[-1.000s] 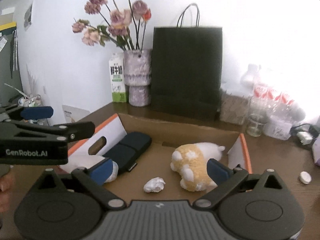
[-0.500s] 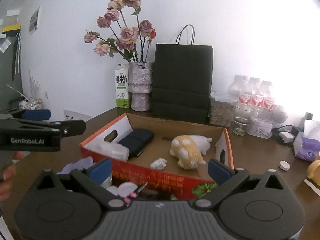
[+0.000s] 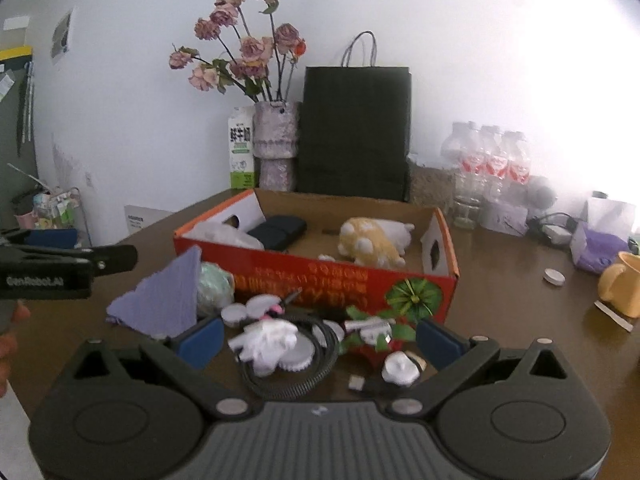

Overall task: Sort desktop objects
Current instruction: 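Withdraw both tools from the box back over the table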

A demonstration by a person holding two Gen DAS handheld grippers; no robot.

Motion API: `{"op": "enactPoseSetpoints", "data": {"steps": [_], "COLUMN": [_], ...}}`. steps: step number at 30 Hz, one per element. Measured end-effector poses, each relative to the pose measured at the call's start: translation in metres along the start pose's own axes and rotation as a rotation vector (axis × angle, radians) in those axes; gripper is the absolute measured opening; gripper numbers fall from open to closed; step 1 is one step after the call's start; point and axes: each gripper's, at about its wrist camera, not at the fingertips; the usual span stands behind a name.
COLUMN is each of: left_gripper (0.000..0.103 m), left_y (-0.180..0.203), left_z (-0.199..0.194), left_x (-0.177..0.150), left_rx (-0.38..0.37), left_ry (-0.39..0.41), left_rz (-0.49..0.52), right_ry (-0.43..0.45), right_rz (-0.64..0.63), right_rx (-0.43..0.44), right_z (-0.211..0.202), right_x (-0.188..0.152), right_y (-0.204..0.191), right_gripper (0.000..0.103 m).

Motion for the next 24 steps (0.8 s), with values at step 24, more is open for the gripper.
{"op": "enactPoseSetpoints", "data": {"steps": [24], "left_gripper": [0.103], "left_y": [-0.008], "left_z": [0.02], "left_x": [-0.017], "left_rx": [0.032], "left_ry": [-0.102], "left_rz": [-0.002], "right_ry": [-0.064], "right_rz": [0.063], "right_rx": [-0.078], "right_z": [0.01], "right_x": [-0.025], "right_y": [0.031], "right_gripper": [0.103]}}
Point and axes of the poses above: each gripper's, at about its wrist camera, not at the fingertips, and z roughly the way its jaws point, y to its right, x to its top, and after that the axes turned 14 degrees about z, right-handed
